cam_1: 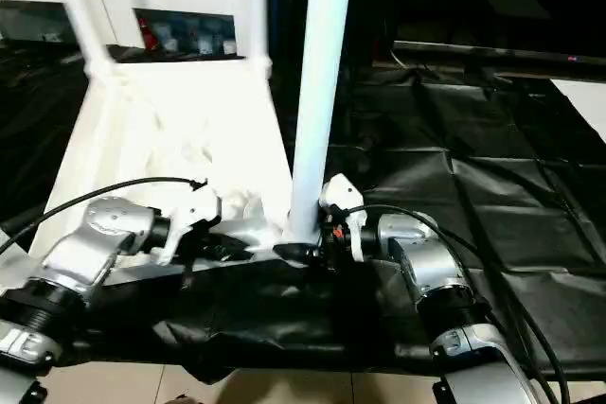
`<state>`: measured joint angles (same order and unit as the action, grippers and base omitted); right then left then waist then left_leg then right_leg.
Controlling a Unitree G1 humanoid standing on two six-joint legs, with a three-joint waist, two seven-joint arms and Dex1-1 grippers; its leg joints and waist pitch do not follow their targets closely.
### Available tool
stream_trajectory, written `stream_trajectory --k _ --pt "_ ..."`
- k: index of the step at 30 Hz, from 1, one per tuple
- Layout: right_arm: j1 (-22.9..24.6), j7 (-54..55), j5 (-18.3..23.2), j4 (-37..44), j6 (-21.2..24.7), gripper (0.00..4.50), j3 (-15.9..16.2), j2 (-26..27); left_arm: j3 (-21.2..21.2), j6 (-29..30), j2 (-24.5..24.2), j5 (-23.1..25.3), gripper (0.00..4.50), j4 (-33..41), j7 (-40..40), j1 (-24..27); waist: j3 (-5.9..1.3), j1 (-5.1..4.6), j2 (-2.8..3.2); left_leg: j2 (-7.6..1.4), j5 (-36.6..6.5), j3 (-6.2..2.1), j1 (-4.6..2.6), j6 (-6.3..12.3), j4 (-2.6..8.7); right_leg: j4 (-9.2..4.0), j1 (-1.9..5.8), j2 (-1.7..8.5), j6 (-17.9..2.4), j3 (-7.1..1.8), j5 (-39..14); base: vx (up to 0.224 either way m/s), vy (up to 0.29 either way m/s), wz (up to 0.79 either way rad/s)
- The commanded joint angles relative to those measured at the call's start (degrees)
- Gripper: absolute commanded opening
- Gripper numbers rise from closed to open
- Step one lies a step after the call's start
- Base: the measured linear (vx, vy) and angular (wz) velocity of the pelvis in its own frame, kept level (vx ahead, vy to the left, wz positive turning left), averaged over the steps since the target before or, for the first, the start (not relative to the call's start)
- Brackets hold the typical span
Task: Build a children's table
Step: Rotate leg to tighten
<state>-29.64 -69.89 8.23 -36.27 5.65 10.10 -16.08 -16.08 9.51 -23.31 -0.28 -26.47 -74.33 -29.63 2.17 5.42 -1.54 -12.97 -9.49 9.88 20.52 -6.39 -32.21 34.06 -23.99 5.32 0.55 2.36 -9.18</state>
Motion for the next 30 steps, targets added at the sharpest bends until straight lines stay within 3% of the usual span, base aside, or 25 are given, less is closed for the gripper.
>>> stream_trajectory --k 1,6,13,15,17,22,27,30 --pt "0.47 -2.55 0.61 2.03 1.72 3.39 2.41 0.40 -1.62 -2.42 1.97 -2.05 0.00 -0.10 -2.47 -0.95 -3.08 -0.07 -0.26 0.13 -15.74 1.15 -0.29 2.78 3.52 -3.52 2.73 1.25 -12.35 -1.12 -14.31 0.000 0.000 0.00" --pt "0.89 -3.90 0.76 3.40 3.39 2.88 2.83 0.17 -1.41 -2.95 1.99 -1.91 0.00 -0.91 -2.56 -1.38 -3.05 0.16 -0.46 0.15 -16.38 1.06 -0.23 2.14 3.60 -3.83 2.69 1.48 -10.70 -1.21 -17.80 0.000 0.000 0.00" --pt "1.62 -1.34 1.61 3.40 4.75 2.71 1.44 1.30 -0.66 -3.08 3.27 -0.92 0.00 -2.28 1.51 -1.58 -3.10 0.07 -0.59 0.17 -15.71 0.96 -0.11 1.86 3.64 -3.79 2.67 1.48 -10.18 -1.18 -17.96 0.000 0.000 0.00" --pt "0.04 7.52 0.32 -1.17 3.68 2.69 -1.16 3.64 0.77 -3.85 5.48 1.48 0.00 -5.57 9.80 -3.17 -2.88 -0.13 -0.53 0.31 -16.88 0.99 -0.35 1.29 3.70 -4.24 2.27 1.54 -9.80 -1.25 -20.14 0.000 0.000 0.00" --pt "-1.53 15.43 -1.15 -5.39 2.83 2.69 -2.84 5.52 1.54 -3.34 7.01 2.40 0.00 -7.33 14.20 -4.13 -3.01 -0.45 -0.69 0.51 -17.39 0.64 -0.10 0.06 3.85 -4.29 2.69 1.73 -8.60 -1.06 -23.32 0.000 0.000 0.00" --pt "-3.80 30.13 -2.97 -10.86 2.61 2.68 -5.17 9.84 1.78 -0.66 10.38 3.89 0.00 -8.45 21.39 -5.47 -2.76 -1.61 -0.73 0.76 -19.41 0.42 -0.03 -0.38 3.94 -5.10 2.26 1.75 -6.04 -0.83 -29.47 0.000 0.000 0.00" --pt "-6.06 41.49 -5.68 -14.78 1.87 2.68 -5.35 15.12 1.47 1.88 15.67 4.63 0.00 -8.69 26.19 -6.37 -2.82 -2.31 -0.47 0.75 -20.26 0.41 -0.10 -0.01 3.88 -5.36 1.99 1.59 -6.05 -0.81 -28.91 0.000 0.000 0.00" --pt "-6.10 40.35 -7.70 -15.41 -1.39 3.38 -3.00 15.70 0.50 2.69 17.14 4.42 0.00 -7.74 25.67 -6.08 -2.96 -2.20 -0.50 0.82 -20.04 0.52 -0.03 0.65 3.77 -5.21 2.08 1.45 -6.76 -0.88 -26.50 0.000 0.000 0.00"
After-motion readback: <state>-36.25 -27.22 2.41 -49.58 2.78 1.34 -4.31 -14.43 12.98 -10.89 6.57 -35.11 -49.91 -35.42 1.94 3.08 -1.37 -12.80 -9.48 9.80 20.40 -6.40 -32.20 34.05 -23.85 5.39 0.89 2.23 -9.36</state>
